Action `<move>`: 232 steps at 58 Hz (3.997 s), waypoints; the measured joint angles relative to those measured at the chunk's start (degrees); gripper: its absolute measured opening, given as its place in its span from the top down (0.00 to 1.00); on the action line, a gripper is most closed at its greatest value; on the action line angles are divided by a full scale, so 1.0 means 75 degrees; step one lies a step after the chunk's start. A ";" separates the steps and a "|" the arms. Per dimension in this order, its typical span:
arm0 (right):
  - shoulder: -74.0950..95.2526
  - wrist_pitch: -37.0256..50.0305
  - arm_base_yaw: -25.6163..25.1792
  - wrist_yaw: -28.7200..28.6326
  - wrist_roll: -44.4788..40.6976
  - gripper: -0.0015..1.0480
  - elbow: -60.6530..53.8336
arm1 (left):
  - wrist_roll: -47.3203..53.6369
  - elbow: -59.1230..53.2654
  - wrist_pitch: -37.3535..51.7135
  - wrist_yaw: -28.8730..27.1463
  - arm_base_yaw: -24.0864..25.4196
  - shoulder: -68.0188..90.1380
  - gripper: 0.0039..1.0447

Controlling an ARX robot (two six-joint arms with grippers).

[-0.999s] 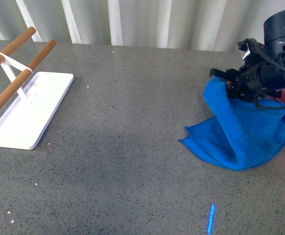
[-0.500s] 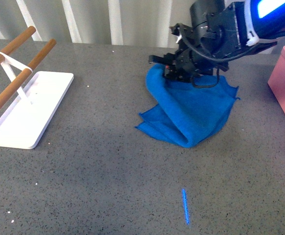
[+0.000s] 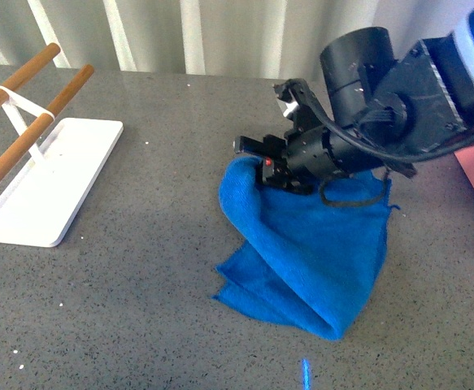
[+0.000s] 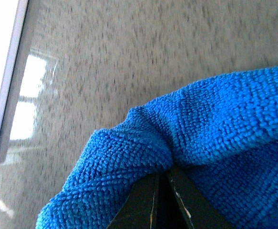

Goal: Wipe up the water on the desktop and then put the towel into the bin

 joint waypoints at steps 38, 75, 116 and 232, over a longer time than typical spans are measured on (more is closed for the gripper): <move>-0.2197 -0.0519 -0.2049 0.0178 -0.1099 0.97 -0.2413 | 0.0000 0.0000 0.0000 0.0003 0.0000 0.0000 0.06; -0.1390 -0.0813 -0.3034 0.0938 -0.1486 0.97 0.0085 | 0.0000 0.0000 0.0000 0.0000 0.0000 0.0000 0.06; -0.4561 -0.1416 -0.4028 0.0466 -0.1241 0.97 0.2302 | 0.0000 0.0000 0.0000 0.0003 0.0000 0.0000 0.06; -0.3515 -0.0527 -0.8049 0.2095 -0.2416 0.14 -0.2075 | 0.0000 0.0000 0.0000 0.0003 0.0000 0.0000 0.06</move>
